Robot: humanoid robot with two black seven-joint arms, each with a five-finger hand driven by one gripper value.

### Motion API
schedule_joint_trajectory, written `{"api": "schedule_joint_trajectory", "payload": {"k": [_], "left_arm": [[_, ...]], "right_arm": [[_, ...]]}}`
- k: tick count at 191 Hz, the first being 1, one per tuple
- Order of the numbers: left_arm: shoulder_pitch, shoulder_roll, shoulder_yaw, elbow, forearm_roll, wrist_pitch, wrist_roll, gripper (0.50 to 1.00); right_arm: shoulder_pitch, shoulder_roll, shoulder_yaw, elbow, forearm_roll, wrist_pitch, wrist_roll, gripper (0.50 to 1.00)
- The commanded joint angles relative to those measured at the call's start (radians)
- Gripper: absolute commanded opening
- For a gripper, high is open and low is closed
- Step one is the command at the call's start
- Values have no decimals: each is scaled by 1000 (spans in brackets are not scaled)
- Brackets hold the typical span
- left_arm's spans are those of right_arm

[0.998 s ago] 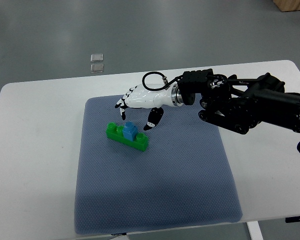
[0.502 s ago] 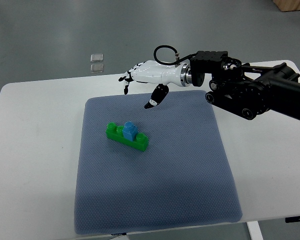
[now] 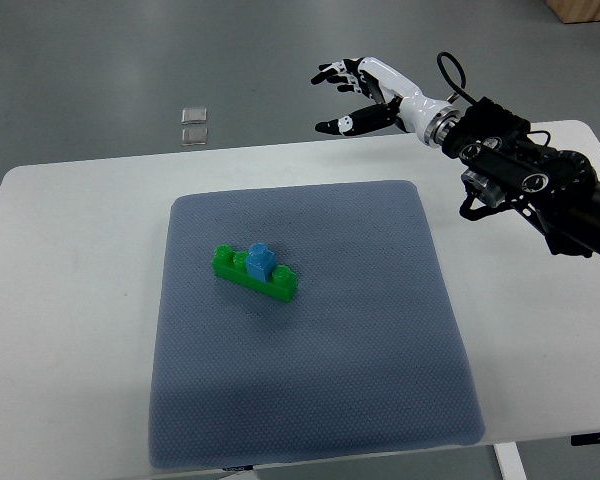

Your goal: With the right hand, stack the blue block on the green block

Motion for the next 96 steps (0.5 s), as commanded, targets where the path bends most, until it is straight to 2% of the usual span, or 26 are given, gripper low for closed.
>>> {"api": "schedule_joint_trajectory", "payload": {"k": [1, 59, 96], "left_arm": [[0, 0, -1, 0, 0, 0, 0, 1000], [0, 0, 1, 0, 0, 0, 0, 1000], [0, 0, -1, -2, 0, 0, 0, 1000]], "right_arm": [[-39, 29, 43, -28, 136, -1, 6, 911], [-157, 136, 261, -65, 379, 4, -11, 911], [-189, 158, 308, -65, 560, -10, -5, 911]]}}
